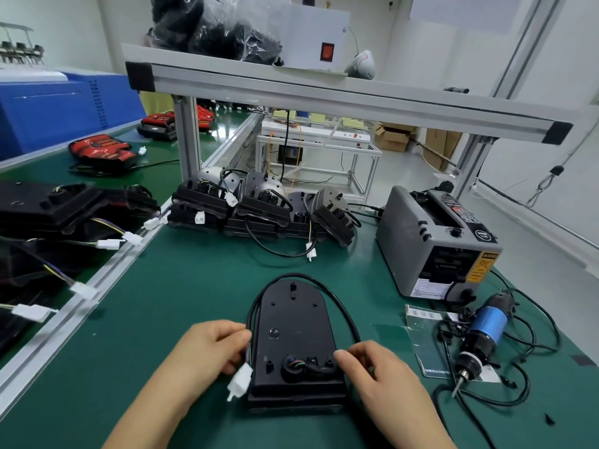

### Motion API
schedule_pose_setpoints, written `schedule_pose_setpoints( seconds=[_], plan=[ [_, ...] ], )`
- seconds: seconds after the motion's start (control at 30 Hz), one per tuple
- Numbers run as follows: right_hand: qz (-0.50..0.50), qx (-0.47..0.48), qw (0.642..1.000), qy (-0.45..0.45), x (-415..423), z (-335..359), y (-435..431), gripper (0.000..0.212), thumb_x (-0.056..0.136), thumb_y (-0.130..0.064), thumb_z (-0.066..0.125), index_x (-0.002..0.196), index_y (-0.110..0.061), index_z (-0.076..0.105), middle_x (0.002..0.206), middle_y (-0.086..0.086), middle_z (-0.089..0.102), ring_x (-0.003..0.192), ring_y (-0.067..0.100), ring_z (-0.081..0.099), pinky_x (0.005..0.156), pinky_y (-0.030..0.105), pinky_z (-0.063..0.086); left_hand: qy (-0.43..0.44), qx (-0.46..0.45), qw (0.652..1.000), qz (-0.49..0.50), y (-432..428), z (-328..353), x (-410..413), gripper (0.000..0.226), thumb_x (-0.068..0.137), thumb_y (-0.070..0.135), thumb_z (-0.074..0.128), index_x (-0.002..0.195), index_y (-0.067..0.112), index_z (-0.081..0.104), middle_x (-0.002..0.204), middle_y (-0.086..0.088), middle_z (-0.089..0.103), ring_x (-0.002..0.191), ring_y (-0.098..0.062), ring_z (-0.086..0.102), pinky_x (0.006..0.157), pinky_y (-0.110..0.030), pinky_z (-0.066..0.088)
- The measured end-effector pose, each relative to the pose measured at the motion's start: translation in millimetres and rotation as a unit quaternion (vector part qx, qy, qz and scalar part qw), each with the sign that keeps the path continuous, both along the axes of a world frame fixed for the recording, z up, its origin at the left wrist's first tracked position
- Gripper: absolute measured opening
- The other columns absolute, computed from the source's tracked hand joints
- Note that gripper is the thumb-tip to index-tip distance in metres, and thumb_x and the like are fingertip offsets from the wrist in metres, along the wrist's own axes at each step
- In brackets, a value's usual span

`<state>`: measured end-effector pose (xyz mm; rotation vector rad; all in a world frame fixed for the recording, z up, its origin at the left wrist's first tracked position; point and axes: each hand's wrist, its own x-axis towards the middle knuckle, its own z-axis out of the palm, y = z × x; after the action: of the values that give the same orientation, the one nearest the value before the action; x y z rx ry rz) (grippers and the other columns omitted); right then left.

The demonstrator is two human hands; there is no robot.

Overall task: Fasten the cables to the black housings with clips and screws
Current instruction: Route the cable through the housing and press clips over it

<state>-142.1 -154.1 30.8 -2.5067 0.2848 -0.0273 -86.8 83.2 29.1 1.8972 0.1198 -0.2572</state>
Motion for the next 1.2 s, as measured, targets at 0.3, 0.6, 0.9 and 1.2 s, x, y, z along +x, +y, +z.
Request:
schedule_pose_setpoints(
  seconds=[0.3,0.6,0.9,1.2],
  plan=[
    [0.025,0.017,0.999,0.031,0.1,1.5,11.9,0.055,0.086,-0.069,0.034,0.129,-0.038,0.05,0.127,-0.017,0.053,0.12,0.007,0.048,0.097,0.027,0.038,-0.046,0.245,0.964,-0.093,-20.3,-1.7,-29.6,0.038,0.098,0.048,0.02,0.082,0.031,0.049,0.11,0.011,0.044,0.113,-0.011,0.037,0.099,-0.03,0.034],
    [-0.006,0.115,0.993,0.034,5.2,6.1,8.7,0.038,0.09,-0.046,0.052,0.123,-0.029,0.056,0.131,-0.004,0.052,0.117,0.01,0.046,0.097,0.024,0.032,0.028,-0.062,0.995,-0.076,-34.8,-3.5,-40.6,0.051,0.098,0.046,0.036,0.145,0.042,0.018,0.146,0.03,0.016,0.132,0.01,0.018,0.111,-0.018,0.012],
    [0.015,0.155,0.988,0.004,10.4,20.0,-0.4,0.032,0.095,-0.022,0.053,0.125,-0.016,0.059,0.137,0.004,0.051,0.134,0.019,0.038,0.111,0.031,0.023,0.061,-0.112,0.991,-0.027,-52.9,-3.6,-47.0,0.063,0.099,0.046,0.029,0.147,0.04,-0.011,0.12,0.029,0.029,0.066,0.028,0.038,0.051,0.006,0.03],
    [0.013,0.166,0.975,-0.145,2.2,20.8,20.1,0.019,0.087,0.008,0.055,0.101,-0.002,0.064,0.079,-0.028,0.053,0.07,-0.008,0.056,0.064,0.0,0.036,0.013,-0.231,0.972,0.047,-66.4,-11.0,-55.6,0.066,0.089,0.032,0.056,0.143,0.046,0.021,0.116,0.035,0.054,0.092,0.022,0.056,0.082,-0.002,0.04]
  ],
)
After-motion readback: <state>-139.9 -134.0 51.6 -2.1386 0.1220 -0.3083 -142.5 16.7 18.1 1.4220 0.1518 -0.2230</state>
